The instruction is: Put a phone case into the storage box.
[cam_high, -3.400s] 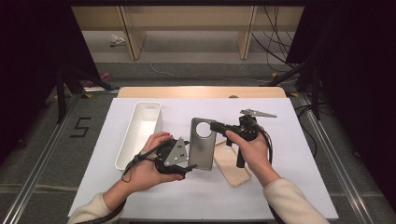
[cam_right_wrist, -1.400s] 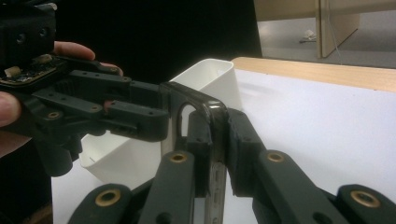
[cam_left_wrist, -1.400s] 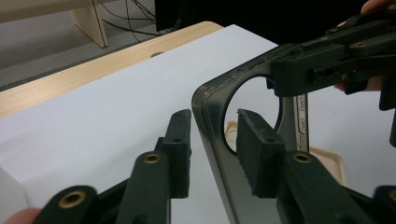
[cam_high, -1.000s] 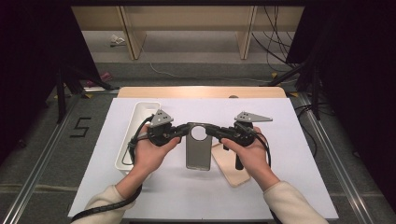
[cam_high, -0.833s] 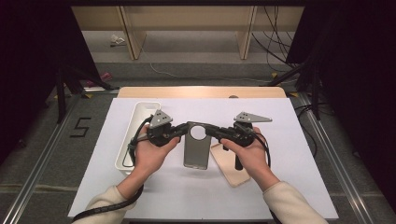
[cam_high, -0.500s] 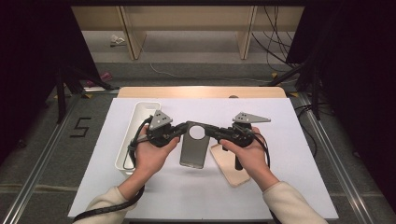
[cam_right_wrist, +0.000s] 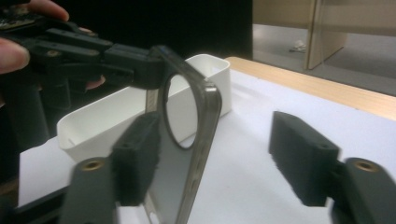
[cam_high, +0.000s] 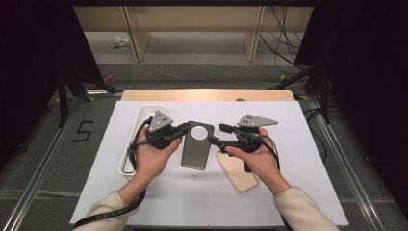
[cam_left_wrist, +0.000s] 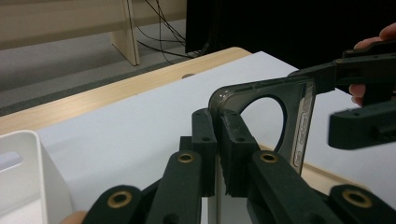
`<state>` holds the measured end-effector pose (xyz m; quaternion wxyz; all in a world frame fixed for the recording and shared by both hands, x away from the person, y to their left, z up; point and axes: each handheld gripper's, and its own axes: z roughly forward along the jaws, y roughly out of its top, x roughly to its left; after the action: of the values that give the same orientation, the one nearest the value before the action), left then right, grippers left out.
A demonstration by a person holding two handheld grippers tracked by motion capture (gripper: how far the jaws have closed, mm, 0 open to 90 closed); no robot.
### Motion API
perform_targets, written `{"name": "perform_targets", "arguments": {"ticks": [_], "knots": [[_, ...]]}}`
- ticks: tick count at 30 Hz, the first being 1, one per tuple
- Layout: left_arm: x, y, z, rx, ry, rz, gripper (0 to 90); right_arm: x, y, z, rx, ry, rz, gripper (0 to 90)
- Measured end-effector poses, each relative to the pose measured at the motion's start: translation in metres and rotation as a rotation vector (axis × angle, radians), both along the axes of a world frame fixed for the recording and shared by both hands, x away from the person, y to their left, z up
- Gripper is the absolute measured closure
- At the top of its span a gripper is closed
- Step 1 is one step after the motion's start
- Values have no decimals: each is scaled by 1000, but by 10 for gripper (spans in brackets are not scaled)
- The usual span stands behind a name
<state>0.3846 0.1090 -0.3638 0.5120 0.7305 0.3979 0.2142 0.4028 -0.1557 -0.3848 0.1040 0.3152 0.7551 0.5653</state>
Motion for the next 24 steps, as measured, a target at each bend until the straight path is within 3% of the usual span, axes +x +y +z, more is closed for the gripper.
{"name": "perform_targets", "arguments": {"ticks": [8,24], "knots": [[3,11,6,-24,-11,13,851,-1,-3,-3,-17,-12,5,208],[6,30,20,-63,-43,39,851,-4,-23,-8,-52,-17,-39,184]]}}
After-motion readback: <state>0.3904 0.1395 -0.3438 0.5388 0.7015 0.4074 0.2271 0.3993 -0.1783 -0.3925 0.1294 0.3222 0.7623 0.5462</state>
